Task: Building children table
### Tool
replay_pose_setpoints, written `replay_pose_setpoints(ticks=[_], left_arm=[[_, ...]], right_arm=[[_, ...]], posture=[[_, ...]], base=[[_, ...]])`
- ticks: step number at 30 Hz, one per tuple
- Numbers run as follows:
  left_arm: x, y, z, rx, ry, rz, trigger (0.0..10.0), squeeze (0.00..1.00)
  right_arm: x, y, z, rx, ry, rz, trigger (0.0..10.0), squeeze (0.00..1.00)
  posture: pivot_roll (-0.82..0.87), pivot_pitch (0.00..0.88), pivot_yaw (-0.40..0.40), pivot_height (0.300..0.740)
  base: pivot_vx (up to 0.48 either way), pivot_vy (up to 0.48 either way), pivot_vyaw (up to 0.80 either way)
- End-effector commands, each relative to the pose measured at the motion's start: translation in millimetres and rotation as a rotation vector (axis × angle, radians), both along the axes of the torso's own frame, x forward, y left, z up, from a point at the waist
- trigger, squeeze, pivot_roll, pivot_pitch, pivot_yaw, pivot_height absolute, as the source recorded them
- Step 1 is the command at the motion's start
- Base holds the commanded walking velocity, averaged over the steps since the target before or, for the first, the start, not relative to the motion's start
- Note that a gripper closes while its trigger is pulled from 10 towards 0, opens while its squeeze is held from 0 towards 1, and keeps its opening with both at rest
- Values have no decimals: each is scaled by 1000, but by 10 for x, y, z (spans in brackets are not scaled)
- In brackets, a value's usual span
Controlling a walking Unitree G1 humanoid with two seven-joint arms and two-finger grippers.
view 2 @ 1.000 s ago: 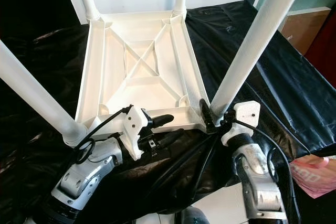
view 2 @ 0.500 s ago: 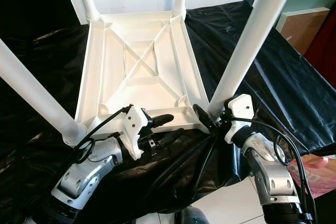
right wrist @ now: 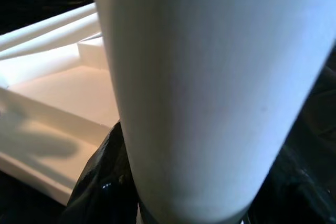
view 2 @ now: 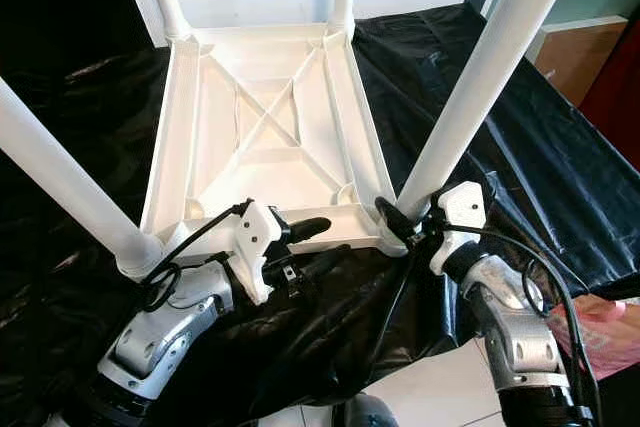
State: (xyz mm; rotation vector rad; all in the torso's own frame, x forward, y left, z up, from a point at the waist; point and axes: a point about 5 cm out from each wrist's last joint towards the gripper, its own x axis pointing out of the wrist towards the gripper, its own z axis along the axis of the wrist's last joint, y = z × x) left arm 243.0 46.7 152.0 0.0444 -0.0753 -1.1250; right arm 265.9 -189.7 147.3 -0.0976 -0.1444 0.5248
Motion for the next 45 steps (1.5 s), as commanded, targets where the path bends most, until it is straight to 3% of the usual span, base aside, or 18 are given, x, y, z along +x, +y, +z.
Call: replay_pose_setpoints(ticks=[1, 7, 21, 29, 37, 38, 45], left_arm=[[-37, -18, -3, 12, -1, -70, 10000, 0], [-47, -19, -4, 11, 2, -73, 10000, 0], [-75, -37, -21, 4, 12, -73, 10000, 0], [-62, -43, -15, -1, 13, -76, 10000, 0], [-53, -56, -8, -3, 12, -83, 10000, 0], [-53, -59, -9, -3, 12, -83, 10000, 0], [-53, -63, -11, -5, 14, -85, 10000, 0]], right_arm=[[-44, 10, -126, 24, 62, -34, 10000, 0], [-69, 12, -134, 69, 41, -153, 10000, 0], [-211, 127, -297, 177, 78, -658, 10000, 0], [-214, 255, -262, 200, 68, -716, 10000, 0], [-216, 226, -213, 184, 28, -722, 10000, 0], [-215, 221, -193, 194, 15, -709, 10000, 1000], [-214, 192, -98, 206, -32, -608, 10000, 1000]], posture=[[-12, 124, -32, 740], [-12, 127, -33, 740], [-11, 125, -46, 740], [-19, 120, -41, 740], [-27, 121, -37, 740], [-27, 120, -38, 740], [-24, 122, -38, 740]], base=[[0, 0, 0], [0, 0, 0], [0, 0, 0], [0, 0, 0], [0, 0, 0], [0, 0, 0], [0, 0, 0]])
